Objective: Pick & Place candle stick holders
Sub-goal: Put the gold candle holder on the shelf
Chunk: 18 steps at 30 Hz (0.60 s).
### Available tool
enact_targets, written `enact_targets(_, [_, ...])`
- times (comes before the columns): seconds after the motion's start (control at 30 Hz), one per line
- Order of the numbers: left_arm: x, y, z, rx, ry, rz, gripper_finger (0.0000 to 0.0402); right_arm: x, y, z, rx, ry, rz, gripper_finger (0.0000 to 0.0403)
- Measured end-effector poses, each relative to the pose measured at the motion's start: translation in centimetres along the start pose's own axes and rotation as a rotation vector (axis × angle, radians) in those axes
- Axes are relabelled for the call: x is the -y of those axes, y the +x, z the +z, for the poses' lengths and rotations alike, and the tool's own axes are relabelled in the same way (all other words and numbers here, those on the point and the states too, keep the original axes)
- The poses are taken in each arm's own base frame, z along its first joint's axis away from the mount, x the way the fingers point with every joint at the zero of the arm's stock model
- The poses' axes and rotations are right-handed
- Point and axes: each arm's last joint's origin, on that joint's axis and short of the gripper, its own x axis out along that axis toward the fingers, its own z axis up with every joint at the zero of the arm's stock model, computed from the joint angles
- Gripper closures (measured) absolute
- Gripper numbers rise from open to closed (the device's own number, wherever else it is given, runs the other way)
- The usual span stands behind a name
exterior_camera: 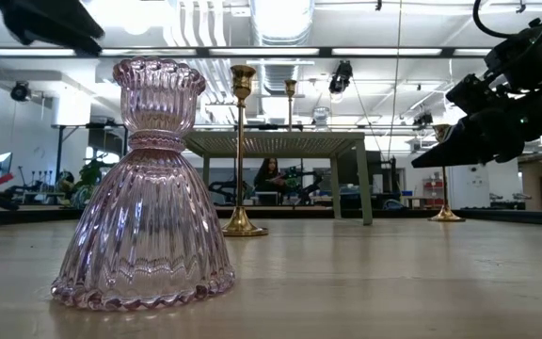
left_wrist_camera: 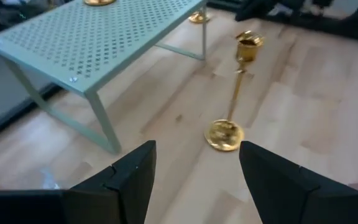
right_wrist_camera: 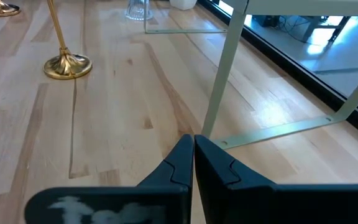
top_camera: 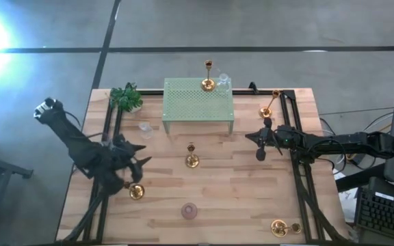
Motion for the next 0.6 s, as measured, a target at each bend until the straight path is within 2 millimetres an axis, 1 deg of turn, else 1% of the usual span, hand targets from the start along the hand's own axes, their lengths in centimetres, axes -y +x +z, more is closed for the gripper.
enact_targets(0.1, [0.4, 2.0, 0.0, 0.0, 0.055, -0.006, 0.0166, 0.0, 0.0, 0.0, 0.0, 0.0, 0.0, 0.0394])
enact_targets(0.27, [0.9, 5.6, 0.3, 0.041, 0.117, -0.13, 0.0168, 0.0, 0.0, 0.0, 0.0, 0.0, 0.0, 0.0394])
enact_targets(0.4, [0.2, 8.1, 0.1, 0.08, 0.128, -0.207, 0.0168, 0.0, 0.0, 0.0, 0.0, 0.0, 0.0, 0.0394])
enact_targets(0.6, [-0.9, 10.6, -0.6, 0.144, 0.129, -0.256, 0.0168, 0.0, 0.0, 0.0, 0.0, 0.0, 0.0, 0.0394])
